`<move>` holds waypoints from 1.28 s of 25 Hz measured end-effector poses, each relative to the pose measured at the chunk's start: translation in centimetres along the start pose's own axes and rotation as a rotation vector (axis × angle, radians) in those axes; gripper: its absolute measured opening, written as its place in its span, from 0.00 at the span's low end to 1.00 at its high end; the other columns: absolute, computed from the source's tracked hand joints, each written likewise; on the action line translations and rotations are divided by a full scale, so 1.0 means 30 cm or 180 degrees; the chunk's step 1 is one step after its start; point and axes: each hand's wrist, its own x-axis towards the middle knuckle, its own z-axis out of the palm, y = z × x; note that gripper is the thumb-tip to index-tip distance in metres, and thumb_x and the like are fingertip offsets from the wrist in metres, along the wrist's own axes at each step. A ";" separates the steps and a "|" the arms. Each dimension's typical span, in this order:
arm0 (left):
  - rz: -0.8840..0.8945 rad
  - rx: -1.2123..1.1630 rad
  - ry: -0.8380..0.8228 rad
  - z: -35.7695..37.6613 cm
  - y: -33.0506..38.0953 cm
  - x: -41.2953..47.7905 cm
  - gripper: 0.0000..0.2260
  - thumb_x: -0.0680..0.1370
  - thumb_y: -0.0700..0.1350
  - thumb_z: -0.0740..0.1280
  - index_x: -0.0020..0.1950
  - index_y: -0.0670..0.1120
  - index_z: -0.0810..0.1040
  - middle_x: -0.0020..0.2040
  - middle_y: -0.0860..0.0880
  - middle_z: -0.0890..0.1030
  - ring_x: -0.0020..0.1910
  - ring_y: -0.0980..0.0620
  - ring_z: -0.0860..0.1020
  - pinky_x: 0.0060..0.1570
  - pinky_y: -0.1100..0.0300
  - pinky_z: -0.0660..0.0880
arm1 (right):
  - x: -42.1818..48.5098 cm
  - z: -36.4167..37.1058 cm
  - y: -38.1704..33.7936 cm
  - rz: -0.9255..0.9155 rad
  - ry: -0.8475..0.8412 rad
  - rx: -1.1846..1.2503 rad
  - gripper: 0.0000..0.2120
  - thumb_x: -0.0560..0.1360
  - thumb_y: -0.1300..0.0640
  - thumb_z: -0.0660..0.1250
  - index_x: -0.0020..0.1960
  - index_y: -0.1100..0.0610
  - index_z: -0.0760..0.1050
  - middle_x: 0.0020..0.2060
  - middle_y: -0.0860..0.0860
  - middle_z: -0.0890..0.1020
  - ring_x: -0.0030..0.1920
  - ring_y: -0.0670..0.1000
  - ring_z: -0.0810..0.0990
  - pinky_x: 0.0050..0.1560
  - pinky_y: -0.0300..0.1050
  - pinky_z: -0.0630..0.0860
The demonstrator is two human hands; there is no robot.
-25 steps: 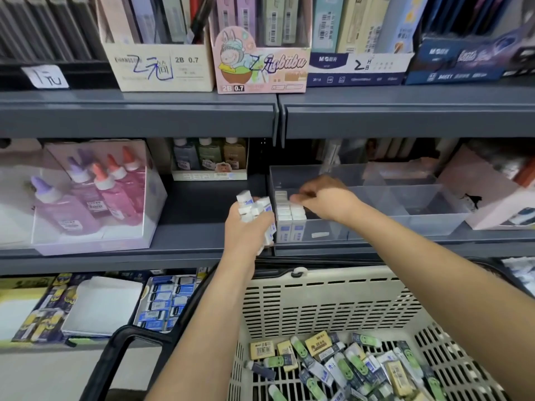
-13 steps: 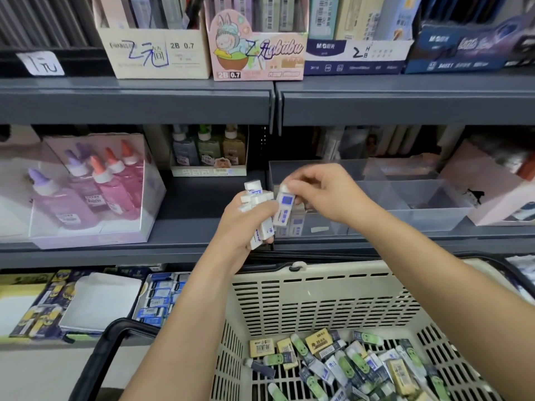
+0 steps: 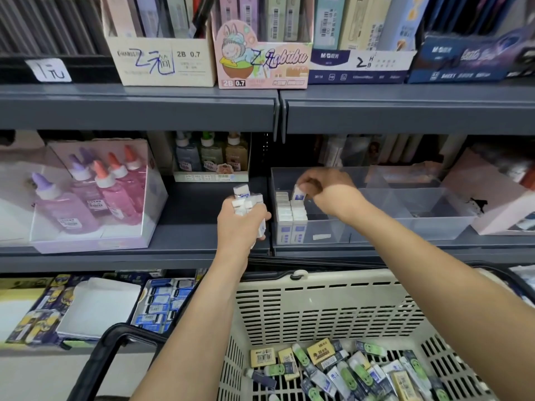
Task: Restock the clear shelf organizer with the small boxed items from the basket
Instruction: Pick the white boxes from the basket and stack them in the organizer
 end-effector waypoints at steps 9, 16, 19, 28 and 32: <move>-0.0011 -0.0102 -0.0218 0.003 0.017 -0.011 0.08 0.71 0.39 0.66 0.47 0.49 0.72 0.35 0.48 0.78 0.28 0.51 0.74 0.31 0.56 0.69 | -0.064 -0.008 -0.035 -0.0686 0.0279 -0.0194 0.12 0.77 0.52 0.60 0.56 0.53 0.78 0.54 0.51 0.81 0.53 0.52 0.78 0.54 0.41 0.71; -0.0024 -0.0530 -0.0387 -0.004 0.025 -0.013 0.06 0.74 0.40 0.67 0.49 0.47 0.73 0.34 0.49 0.82 0.29 0.54 0.77 0.25 0.60 0.70 | -0.092 0.000 -0.101 -0.0524 0.0048 0.1138 0.03 0.75 0.56 0.66 0.45 0.51 0.78 0.36 0.46 0.81 0.33 0.39 0.79 0.38 0.30 0.73; -0.0047 -0.0694 -0.0226 -0.010 0.022 0.000 0.04 0.76 0.38 0.65 0.46 0.47 0.73 0.35 0.50 0.83 0.34 0.54 0.81 0.23 0.62 0.69 | -0.077 -0.038 -0.073 -0.0215 0.0088 0.1517 0.08 0.75 0.61 0.66 0.40 0.50 0.76 0.34 0.49 0.82 0.29 0.40 0.79 0.35 0.35 0.75; -0.0016 -0.0251 -0.0021 -0.013 0.006 -0.001 0.05 0.73 0.40 0.69 0.44 0.49 0.75 0.26 0.55 0.79 0.23 0.57 0.73 0.29 0.58 0.69 | -0.129 -0.138 0.041 -0.0192 0.0484 0.0717 0.09 0.73 0.58 0.68 0.39 0.44 0.77 0.39 0.48 0.83 0.41 0.49 0.81 0.44 0.38 0.76; 0.0048 -0.0196 -0.0007 -0.010 0.012 -0.010 0.05 0.73 0.40 0.69 0.43 0.49 0.76 0.27 0.55 0.80 0.23 0.56 0.72 0.28 0.59 0.70 | -0.179 -0.096 0.052 -0.0250 0.0119 0.0265 0.02 0.72 0.51 0.69 0.42 0.45 0.79 0.34 0.39 0.80 0.38 0.40 0.78 0.41 0.28 0.72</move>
